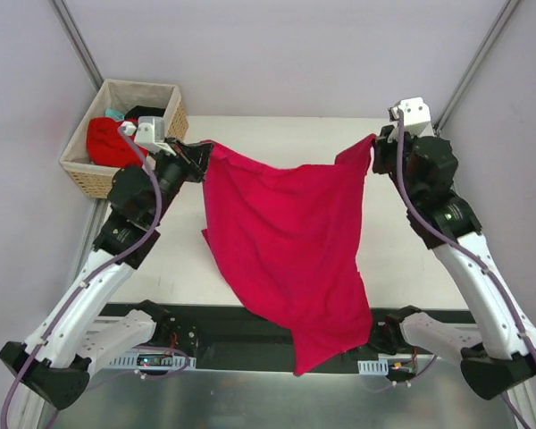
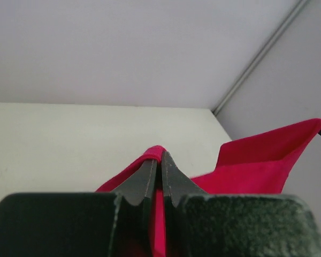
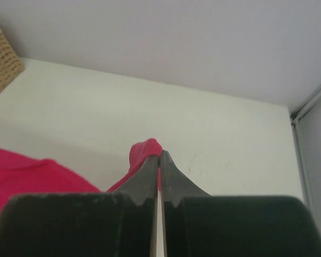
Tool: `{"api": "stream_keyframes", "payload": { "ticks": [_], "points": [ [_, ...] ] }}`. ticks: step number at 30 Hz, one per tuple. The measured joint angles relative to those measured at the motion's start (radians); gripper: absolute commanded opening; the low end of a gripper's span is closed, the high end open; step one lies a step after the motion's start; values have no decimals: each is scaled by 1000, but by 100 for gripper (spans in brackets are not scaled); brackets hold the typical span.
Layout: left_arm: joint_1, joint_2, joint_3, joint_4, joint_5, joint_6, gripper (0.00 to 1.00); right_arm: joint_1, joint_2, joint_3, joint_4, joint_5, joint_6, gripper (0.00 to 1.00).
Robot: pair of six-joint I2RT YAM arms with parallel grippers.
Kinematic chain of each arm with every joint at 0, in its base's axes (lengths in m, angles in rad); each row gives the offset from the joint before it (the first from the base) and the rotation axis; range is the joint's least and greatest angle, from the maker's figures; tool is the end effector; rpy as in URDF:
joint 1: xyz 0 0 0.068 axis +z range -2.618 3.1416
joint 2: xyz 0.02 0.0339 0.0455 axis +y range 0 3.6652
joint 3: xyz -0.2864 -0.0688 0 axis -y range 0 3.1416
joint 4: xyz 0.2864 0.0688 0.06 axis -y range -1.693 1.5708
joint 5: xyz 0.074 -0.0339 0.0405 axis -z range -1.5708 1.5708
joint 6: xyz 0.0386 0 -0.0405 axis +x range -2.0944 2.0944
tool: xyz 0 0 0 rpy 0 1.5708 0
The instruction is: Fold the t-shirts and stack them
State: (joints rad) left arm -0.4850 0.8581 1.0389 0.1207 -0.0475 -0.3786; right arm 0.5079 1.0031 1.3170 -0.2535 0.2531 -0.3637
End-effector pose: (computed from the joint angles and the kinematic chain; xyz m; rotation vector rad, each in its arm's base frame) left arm 0.1877 -0.0968 0.4741 0.0273 1.3021 -0.7118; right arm 0.2066 0.1039 0.5072 -0.4492 1.4446 -0.0755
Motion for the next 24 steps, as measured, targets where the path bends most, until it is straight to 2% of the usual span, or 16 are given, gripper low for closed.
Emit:
{"api": "stream_keyframes", "payload": {
  "ticks": [6,11,16,24],
  "points": [
    [104,129,-100,135,-42,-35,0,-228,179,-71,74,-149,161,1],
    [212,318,-114,243,-42,-98,0,-300,422,3,135,-241,219,1],
    [280,570,-19,280,-43,-140,0,-315,736,240,136,-323,251,1],
    [330,954,291,285,-41,-189,0,-316,1131,638,93,-389,274,1]
  ]
}}
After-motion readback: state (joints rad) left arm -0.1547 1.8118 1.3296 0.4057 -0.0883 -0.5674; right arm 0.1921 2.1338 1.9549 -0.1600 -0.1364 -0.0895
